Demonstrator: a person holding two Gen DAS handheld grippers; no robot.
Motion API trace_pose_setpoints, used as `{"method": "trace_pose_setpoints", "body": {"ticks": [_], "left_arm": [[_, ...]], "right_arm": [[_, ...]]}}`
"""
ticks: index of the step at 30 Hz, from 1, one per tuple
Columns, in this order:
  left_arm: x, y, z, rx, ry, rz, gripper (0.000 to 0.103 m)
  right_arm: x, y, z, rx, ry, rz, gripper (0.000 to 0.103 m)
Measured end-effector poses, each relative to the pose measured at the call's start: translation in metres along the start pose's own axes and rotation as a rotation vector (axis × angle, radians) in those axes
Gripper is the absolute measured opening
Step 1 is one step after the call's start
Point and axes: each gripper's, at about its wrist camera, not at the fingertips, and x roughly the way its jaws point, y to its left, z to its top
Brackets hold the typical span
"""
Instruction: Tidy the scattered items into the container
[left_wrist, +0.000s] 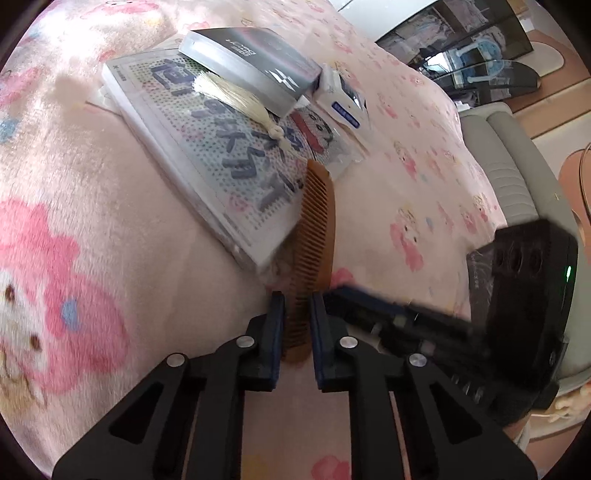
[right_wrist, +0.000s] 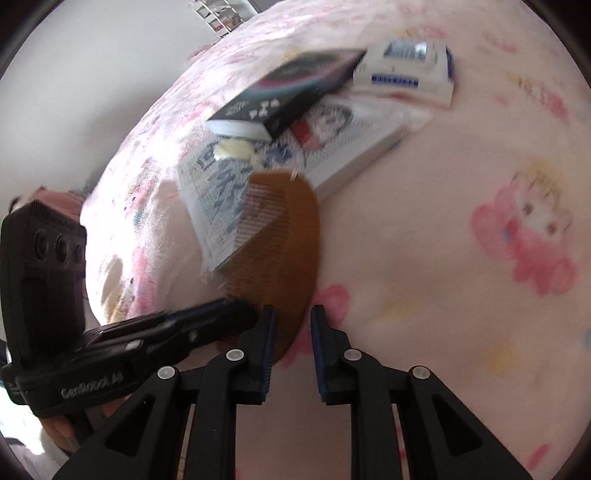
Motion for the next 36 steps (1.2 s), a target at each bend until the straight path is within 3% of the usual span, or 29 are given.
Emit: {"method": "trace_pose_setpoints", "body": {"ticks": [4,7,8,9,13,18,20,27,32,36], "left_arm": [[-0.003,0.005,-0.010,-0.020,0.010,-0.002,0.015],[-0.001,0.007,-0.012,-0.033,0.017,-0.018,0.017],[0.000,0.006,-0.012,-0.031,0.019,-0.019,0.018],[0.001,0.004,-0.012,-0.025,0.018,-0.016,0.018],[0.001,0.004,-0.012,-0.021,0.006,-0.017,0.017],[-0.009,0.010,-0.009,-0.044,-0.020,-0.027,0.010],[-0.011,0.012,-0.007,-0.050,-0.026,-0.024,0.007],[-0.010,0.009,-0.008,-0.039,-0.012,-0.018,0.007],[-0.012,0.006,-0.011,-0.029,0.008,-0.017,0.017],[-0.017,0.009,-0.027,-0.057,0.040,-0.068,0.023]], "right_arm": [[-0.002,-0.005,0.018,0.009,-0.012,0.001,0.019],[0.012,-0.002,0.033,-0.015,0.011,0.027,0.031],[0.016,-0.002,0.036,-0.015,0.016,0.046,0.041],[0.019,-0.002,0.038,-0.013,0.020,0.065,0.042],[0.021,0.003,0.040,-0.022,0.013,0.090,0.040],[0.007,0.004,0.028,-0.018,-0.014,0.074,0.021],[-0.001,0.002,0.021,-0.005,-0.024,0.070,0.018],[-0.021,0.006,-0.022,0.036,-0.005,0.058,0.018],[-0.028,-0.004,-0.024,0.049,-0.002,-0.003,0.019],[-0.030,-0.017,-0.013,0.069,-0.010,-0.012,0.019]]}}
